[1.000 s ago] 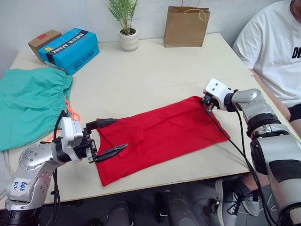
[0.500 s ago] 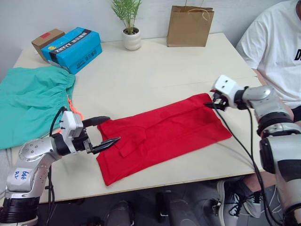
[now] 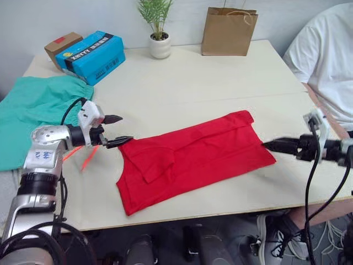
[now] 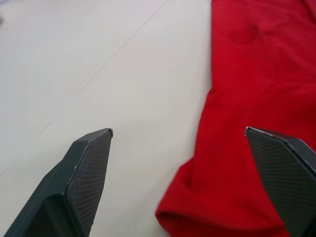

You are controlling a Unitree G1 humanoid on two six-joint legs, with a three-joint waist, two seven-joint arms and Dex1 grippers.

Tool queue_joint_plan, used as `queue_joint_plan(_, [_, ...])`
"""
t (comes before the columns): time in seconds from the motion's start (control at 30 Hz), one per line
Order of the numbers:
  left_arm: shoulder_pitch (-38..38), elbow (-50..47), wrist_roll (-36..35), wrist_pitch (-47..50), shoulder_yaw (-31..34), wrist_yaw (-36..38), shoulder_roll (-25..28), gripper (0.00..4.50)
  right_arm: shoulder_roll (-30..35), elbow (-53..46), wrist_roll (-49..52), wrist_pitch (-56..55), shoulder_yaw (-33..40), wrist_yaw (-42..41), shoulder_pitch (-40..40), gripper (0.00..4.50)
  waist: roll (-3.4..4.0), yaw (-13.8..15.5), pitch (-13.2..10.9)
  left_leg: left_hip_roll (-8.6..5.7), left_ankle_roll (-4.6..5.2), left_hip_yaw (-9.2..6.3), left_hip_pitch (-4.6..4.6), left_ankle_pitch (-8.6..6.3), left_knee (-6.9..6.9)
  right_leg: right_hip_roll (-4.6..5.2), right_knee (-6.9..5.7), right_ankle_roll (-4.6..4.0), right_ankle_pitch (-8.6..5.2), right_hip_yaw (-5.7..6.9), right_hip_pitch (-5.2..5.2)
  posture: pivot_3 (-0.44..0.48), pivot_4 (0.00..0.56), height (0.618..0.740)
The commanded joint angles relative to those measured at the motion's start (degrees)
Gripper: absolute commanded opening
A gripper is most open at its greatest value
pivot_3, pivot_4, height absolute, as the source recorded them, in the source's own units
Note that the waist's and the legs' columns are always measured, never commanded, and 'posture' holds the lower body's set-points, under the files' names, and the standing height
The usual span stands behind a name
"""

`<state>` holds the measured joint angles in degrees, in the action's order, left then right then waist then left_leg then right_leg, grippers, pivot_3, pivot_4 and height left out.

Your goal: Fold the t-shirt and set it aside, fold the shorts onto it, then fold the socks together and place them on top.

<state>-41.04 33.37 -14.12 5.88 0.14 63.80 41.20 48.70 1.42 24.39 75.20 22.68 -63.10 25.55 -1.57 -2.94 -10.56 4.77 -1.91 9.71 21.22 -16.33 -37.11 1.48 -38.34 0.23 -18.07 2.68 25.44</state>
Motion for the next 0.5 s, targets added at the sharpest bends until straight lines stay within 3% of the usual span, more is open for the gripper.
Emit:
queue_joint_plan(0.03, [-4.2,6.1,2.3,-0.4,-2.3,3.7,-1.4,4.50,-3.0,-11.2,2.5,13.1,7.9,7.7,-3.8,4.46,-0.06,-0.1,0.0,0.01,0.00,-0.02,0.01,0.00,0.00,0.00,-0.01,0.00,0.00,0.02,0.00,0.000,0.150,0.740])
queue_joint_plan(0.2, [-9.3,15.0,5.7,-3.0,-4.6,5.9,-4.4,4.50,-8.4,-16.9,2.5,16.9,10.7,15.2,-8.5,4.46,-0.08,0.0,0.0,-0.01,-0.02,0.00,0.02,0.02,0.02,-0.04,-0.07,-0.01,-0.01,0.01,0.06,0.000,0.150,0.740])
queue_joint_plan(0.5, [-11.8,20.4,7.6,-3.7,-4.7,9.2,-6.5,4.50,-11.8,-11.4,3.1,12.4,9.3,21.2,-9.7,4.46,-0.68,-0.2,0.3,-0.03,0.00,0.04,-0.01,0.01,-0.03,-0.04,-0.09,0.00,-0.01,0.01,0.03,0.000,0.150,0.740])
